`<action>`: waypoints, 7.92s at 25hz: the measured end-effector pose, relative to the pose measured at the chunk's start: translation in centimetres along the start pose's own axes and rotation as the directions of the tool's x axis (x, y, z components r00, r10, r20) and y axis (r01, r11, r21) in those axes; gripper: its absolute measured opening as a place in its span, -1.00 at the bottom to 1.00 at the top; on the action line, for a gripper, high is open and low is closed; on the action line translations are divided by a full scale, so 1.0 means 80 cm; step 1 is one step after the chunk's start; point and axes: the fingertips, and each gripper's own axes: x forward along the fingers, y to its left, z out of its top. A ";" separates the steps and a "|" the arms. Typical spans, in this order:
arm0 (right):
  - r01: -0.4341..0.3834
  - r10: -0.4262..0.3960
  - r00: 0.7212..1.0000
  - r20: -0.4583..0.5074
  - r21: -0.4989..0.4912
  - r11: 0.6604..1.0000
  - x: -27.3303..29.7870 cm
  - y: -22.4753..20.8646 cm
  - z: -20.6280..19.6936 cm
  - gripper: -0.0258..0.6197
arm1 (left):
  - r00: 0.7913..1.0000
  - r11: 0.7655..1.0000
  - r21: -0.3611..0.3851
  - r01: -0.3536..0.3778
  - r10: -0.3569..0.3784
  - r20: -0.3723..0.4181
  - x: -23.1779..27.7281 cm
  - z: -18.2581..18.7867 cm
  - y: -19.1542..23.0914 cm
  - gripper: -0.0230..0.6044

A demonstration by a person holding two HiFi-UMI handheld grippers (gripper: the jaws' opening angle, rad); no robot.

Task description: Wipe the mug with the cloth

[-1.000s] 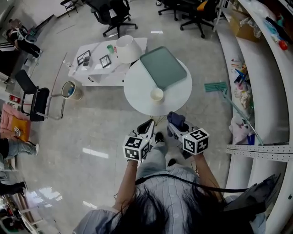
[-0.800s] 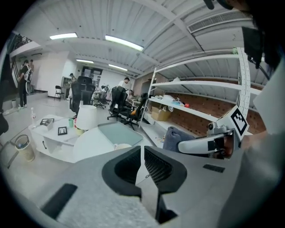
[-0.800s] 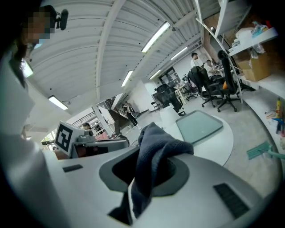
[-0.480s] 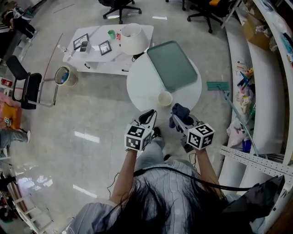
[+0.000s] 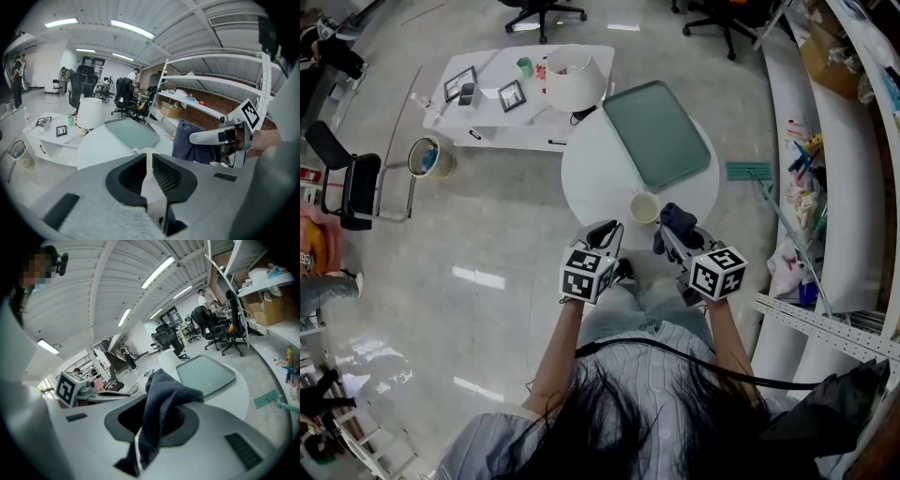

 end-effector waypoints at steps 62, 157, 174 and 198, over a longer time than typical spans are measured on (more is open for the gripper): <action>-0.851 0.507 0.392 -0.768 -0.094 0.516 0.154 -0.096 -0.045 -0.67 | 0.898 0.999 -0.034 -0.026 0.008 -0.440 0.163 -0.058 0.042 -0.72; -0.323 0.303 0.891 -0.337 -0.003 0.946 0.104 -0.081 -0.085 -0.67 | 0.728 0.675 0.522 0.521 -0.031 -0.685 0.183 -0.036 0.049 -0.76; -0.313 0.294 0.896 -0.334 -0.004 0.950 0.114 -0.080 -0.086 -0.67 | 0.835 0.961 0.231 0.150 0.002 -0.551 0.170 -0.032 0.076 -0.78; -0.277 0.269 0.908 -0.321 0.022 0.961 0.126 -0.075 -0.087 -0.67 | 0.911 0.630 -0.666 -0.400 0.192 -0.365 0.111 -0.054 0.104 -0.78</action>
